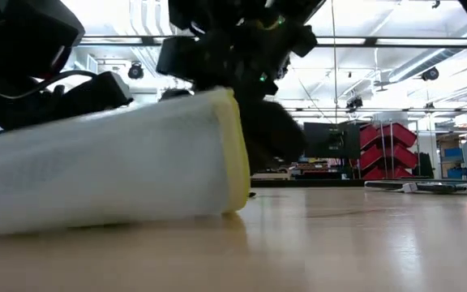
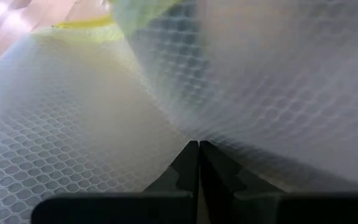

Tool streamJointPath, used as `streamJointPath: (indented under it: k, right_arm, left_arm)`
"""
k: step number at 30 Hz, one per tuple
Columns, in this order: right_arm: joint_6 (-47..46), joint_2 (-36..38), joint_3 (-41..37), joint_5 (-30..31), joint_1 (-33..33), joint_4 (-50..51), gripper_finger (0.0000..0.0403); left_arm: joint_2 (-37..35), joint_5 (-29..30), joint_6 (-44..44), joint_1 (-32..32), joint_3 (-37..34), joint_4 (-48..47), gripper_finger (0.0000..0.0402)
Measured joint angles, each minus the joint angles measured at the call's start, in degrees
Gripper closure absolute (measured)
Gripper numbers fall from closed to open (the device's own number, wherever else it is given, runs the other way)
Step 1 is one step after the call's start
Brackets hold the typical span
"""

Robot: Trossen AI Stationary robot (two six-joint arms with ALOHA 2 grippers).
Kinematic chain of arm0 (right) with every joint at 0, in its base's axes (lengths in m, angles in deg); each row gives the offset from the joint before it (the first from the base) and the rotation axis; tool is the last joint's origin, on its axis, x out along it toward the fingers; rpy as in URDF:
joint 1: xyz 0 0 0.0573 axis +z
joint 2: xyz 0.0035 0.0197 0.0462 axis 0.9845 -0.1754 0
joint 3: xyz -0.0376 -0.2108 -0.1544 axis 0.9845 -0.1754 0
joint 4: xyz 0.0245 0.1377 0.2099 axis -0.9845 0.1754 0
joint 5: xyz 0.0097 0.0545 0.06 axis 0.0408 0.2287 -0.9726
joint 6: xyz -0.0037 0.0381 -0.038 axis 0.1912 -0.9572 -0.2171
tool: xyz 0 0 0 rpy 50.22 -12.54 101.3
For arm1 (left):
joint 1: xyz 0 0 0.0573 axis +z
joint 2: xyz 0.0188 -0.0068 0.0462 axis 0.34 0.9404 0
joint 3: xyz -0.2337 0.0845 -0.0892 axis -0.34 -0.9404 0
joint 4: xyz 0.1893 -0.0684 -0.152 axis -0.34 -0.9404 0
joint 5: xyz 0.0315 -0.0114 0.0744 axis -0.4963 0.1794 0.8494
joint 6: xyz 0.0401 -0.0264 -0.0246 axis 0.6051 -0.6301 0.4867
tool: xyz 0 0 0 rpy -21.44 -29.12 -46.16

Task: Unpack backpack
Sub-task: Remove the light red game card from the zip bag

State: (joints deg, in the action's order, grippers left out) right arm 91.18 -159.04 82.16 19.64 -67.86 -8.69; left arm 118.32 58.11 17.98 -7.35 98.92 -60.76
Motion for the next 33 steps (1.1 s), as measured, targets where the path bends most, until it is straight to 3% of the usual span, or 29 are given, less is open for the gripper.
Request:
streamJointPath:
  k: [8, 14, 17, 27, 33]
  right_arm:
    - [9.19, 0.0, 0.66, -0.71, -0.31, -4.31, 0.0018]
    - [14.76, -1.71, 0.76, -9.41, -2.29, -5.63, 0.0018]
    - [15.27, -2.87, 0.88, -9.61, -3.2, -4.04, 0.0018]
    - [4.38, -3.77, 0.79, -19.78, -4.31, 2.4, 0.0018]
    - [-7.02, -5.25, 0.63, -14.16, -3.68, -9.94, 0.0019]
  left_arm:
    - [0.02, -0.44, -1.12, 0.0, -0.09, 2.46, 0.0402]
    - [0.04, -3.45, -1.02, -0.04, 0.8, 3.07, 0.0402]
    - [0.11, -3.65, -0.97, -0.11, 0.79, 2.69, 0.0402]
    - [-0.07, -2.69, 1.53, -0.07, 0.87, 1.05, 0.0402]
    - [-0.22, 0.42, 2.9, 0.09, 0.79, 0.11, 0.0402]
